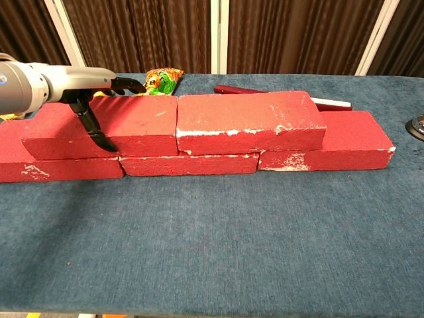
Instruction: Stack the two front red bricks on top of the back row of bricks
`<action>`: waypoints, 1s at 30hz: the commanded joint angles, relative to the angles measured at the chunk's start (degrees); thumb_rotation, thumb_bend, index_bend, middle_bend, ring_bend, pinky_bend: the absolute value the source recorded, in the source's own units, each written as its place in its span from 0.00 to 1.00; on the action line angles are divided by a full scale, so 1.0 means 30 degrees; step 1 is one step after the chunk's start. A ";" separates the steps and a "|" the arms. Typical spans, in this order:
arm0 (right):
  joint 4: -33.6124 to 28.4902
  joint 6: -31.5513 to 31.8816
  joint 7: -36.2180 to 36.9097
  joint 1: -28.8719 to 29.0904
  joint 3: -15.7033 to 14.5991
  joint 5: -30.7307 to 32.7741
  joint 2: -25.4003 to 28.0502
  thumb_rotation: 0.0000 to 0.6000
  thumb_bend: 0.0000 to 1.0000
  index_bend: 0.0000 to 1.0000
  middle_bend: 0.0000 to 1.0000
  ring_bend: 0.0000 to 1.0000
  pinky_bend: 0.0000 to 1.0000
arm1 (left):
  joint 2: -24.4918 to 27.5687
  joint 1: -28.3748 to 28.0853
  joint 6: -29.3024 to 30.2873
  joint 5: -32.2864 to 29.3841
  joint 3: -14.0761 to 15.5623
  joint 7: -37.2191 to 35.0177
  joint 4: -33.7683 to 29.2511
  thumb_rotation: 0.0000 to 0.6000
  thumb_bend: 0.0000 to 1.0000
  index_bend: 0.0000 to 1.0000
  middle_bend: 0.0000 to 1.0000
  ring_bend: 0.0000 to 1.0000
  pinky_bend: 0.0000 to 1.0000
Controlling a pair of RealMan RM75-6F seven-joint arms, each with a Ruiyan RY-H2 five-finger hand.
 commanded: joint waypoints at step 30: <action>-0.0663 0.0493 -0.0189 -0.0330 0.0094 -0.0080 0.0754 1.00 0.00 0.00 0.00 0.00 0.00 | 0.5307 0.1300 0.1768 0.1275 0.0069 -0.0330 -0.6272 1.00 0.00 0.00 0.00 0.00 0.01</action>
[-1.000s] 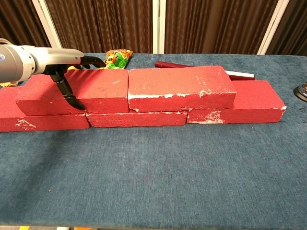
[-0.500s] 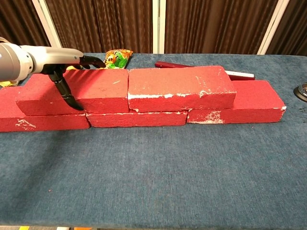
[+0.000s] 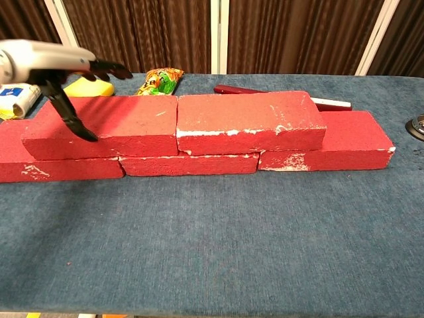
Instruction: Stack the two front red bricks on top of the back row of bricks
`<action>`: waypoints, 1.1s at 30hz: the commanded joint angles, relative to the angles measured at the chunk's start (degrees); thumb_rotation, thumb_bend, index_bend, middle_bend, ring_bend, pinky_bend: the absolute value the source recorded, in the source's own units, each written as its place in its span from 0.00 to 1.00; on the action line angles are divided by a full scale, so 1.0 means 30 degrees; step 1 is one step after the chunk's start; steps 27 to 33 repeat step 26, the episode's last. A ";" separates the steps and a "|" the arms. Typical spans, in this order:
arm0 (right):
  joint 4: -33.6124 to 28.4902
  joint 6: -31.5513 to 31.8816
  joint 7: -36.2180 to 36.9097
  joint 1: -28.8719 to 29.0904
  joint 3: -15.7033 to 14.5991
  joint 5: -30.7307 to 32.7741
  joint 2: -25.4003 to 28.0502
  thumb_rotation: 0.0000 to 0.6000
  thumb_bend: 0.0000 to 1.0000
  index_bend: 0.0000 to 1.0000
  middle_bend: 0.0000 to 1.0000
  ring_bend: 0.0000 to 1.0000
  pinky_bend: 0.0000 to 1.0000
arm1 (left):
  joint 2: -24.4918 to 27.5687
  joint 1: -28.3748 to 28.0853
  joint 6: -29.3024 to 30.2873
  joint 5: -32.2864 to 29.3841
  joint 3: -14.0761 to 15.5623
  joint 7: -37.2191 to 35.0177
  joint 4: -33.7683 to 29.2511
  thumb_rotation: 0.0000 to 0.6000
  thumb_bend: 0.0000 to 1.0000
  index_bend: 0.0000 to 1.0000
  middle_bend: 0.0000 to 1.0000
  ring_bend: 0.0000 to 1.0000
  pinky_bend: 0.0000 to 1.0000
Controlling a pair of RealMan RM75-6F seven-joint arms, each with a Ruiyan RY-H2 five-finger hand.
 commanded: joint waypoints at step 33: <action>0.1059 0.7130 -0.6786 -0.6419 -0.3450 -0.0649 -0.1732 1.00 0.00 0.00 0.00 0.00 0.00 | 0.1231 1.3250 1.3543 1.1816 0.4083 -0.5871 0.4313 1.00 0.00 0.00 0.00 0.00 0.00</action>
